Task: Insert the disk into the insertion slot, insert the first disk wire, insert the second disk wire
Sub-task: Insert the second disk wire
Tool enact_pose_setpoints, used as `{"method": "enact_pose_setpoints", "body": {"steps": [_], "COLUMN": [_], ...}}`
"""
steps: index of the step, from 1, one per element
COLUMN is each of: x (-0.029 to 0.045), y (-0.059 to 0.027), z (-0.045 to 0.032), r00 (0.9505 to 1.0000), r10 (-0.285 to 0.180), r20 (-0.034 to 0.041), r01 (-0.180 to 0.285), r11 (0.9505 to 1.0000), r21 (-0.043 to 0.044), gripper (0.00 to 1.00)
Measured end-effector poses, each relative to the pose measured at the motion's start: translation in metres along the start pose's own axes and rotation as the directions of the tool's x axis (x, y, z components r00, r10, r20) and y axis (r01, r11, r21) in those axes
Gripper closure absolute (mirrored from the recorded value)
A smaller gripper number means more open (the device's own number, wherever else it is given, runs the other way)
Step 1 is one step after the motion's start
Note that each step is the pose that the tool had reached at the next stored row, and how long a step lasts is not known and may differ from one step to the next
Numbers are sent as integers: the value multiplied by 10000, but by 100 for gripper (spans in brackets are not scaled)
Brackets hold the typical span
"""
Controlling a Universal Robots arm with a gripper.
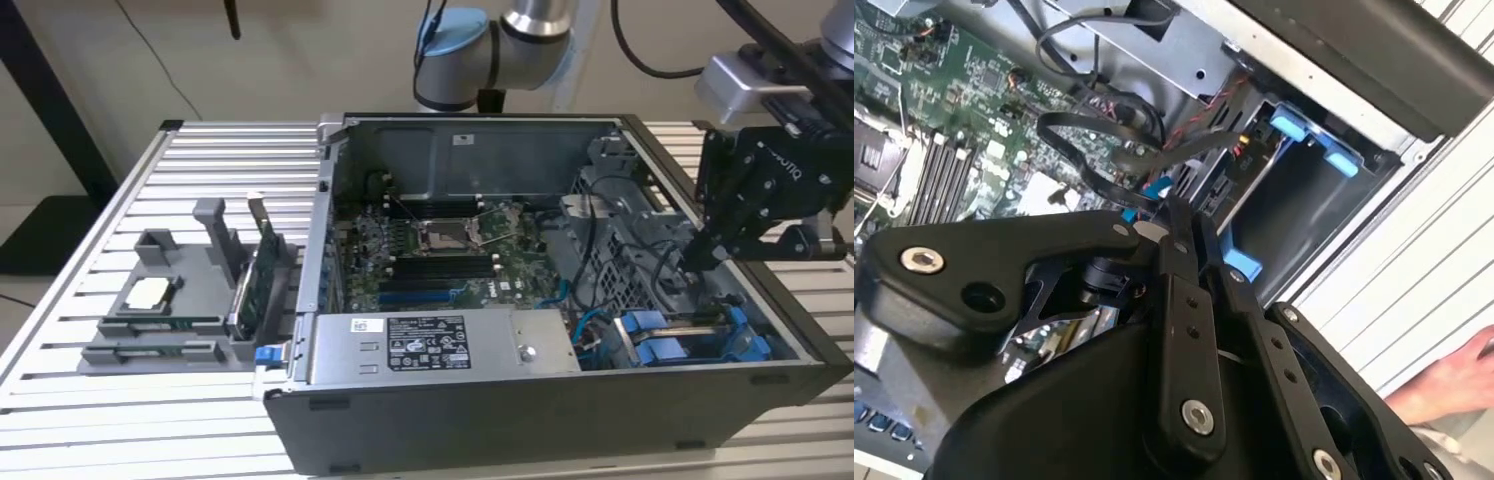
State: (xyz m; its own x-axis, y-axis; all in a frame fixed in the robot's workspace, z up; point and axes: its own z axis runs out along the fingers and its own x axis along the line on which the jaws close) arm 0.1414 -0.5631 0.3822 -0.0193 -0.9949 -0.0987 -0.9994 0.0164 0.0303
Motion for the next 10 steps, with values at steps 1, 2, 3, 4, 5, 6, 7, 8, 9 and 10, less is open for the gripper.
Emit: {"method": "enact_pose_setpoints", "body": {"steps": [1, 2, 3, 4, 5, 6, 7, 8, 9, 10], "x": [9, 18, 29, 39, 44, 44, 44, 44, 44, 44], "y": [25, 48, 69, 87, 97, 97, 97, 97, 97, 97], "z": [8, 15, 22, 28, 31, 31, 31, 32, 32, 32], "r00": [10000, 10000, 10000, 10000, 10000, 10000, 10000, 10000, 10000, 10000], "r10": [-5, -10, -17, -26, -32, -33, -33, -33, -34, -34], "r20": [2, 3, 2, 3, 3, 2, 1, 2, 2, 2], "r01": [5, 10, 17, 26, 32, 33, 33, 33, 34, 34], "r11": [10000, 10000, 10000, 9999, 9999, 9999, 9999, 9999, 9999, 9999], "r21": [34, 62, 88, 108, 112, 113, 113, 113, 113, 113], "gripper": [84, 84, 84, 84, 84, 84, 84, 84, 84, 84]}}
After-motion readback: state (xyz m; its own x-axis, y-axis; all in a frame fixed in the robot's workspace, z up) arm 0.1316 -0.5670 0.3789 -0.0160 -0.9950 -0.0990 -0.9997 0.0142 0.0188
